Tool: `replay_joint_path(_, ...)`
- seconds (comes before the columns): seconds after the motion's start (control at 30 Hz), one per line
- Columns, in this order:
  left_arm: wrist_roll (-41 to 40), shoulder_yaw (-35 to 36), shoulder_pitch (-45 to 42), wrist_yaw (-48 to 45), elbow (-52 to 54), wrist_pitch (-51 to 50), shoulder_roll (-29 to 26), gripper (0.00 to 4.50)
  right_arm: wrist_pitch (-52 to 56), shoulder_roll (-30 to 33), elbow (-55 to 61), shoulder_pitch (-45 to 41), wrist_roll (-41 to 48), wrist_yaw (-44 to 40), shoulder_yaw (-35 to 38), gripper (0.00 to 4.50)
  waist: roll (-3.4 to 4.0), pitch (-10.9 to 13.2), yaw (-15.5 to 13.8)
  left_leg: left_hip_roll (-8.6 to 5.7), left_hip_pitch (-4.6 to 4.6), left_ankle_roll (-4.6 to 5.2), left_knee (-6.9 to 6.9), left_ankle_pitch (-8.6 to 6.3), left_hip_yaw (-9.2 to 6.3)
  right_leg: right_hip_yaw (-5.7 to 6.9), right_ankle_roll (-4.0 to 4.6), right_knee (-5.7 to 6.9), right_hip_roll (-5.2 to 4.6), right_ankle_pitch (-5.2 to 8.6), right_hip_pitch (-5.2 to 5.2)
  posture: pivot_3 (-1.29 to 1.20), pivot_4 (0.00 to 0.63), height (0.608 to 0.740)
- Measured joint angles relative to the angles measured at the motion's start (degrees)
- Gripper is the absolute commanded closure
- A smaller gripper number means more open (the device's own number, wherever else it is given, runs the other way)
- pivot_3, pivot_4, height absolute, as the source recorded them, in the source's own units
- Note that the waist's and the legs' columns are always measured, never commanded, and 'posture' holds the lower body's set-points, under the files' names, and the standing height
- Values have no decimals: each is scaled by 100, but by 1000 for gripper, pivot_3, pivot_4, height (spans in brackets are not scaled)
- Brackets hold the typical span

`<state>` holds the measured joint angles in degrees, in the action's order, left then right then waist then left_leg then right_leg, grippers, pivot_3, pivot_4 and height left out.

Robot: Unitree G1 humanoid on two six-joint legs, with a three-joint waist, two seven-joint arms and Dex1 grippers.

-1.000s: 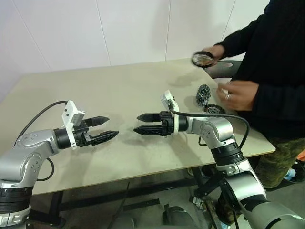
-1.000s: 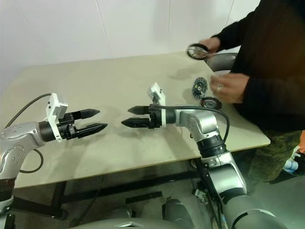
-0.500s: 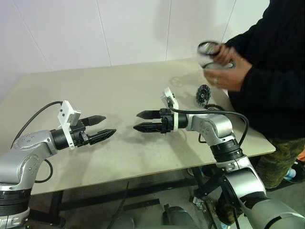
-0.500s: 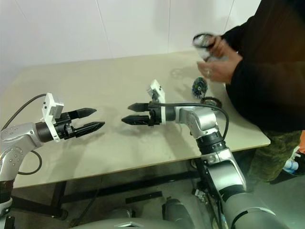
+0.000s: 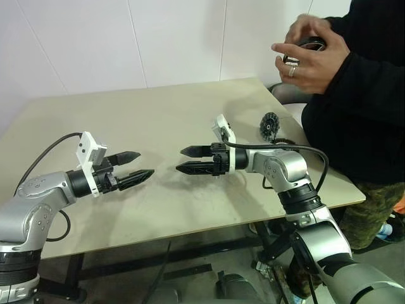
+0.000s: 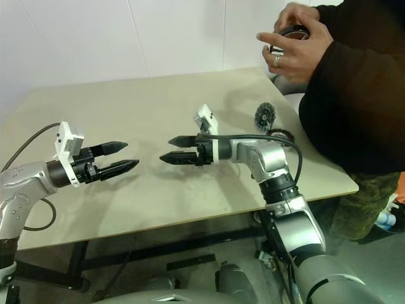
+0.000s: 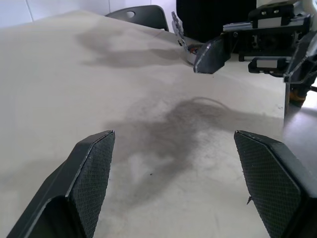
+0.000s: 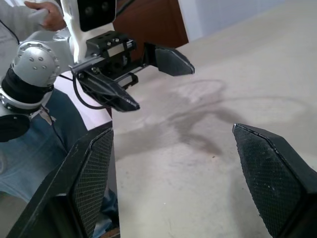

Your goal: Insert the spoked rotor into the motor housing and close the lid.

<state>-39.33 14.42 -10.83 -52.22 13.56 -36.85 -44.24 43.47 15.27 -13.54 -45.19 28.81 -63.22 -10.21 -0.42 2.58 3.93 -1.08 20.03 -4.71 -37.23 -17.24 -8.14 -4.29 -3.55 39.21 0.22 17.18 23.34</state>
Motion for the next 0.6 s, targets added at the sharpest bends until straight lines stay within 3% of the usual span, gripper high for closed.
replay_joint_path(0.6,-9,-9,102,-31,42,-18,-8,395,56,29,-16,0,24,42,2,475,0,0,0,0,0,0,1,0,0,0,0,0,0,0,0,0,0,740)
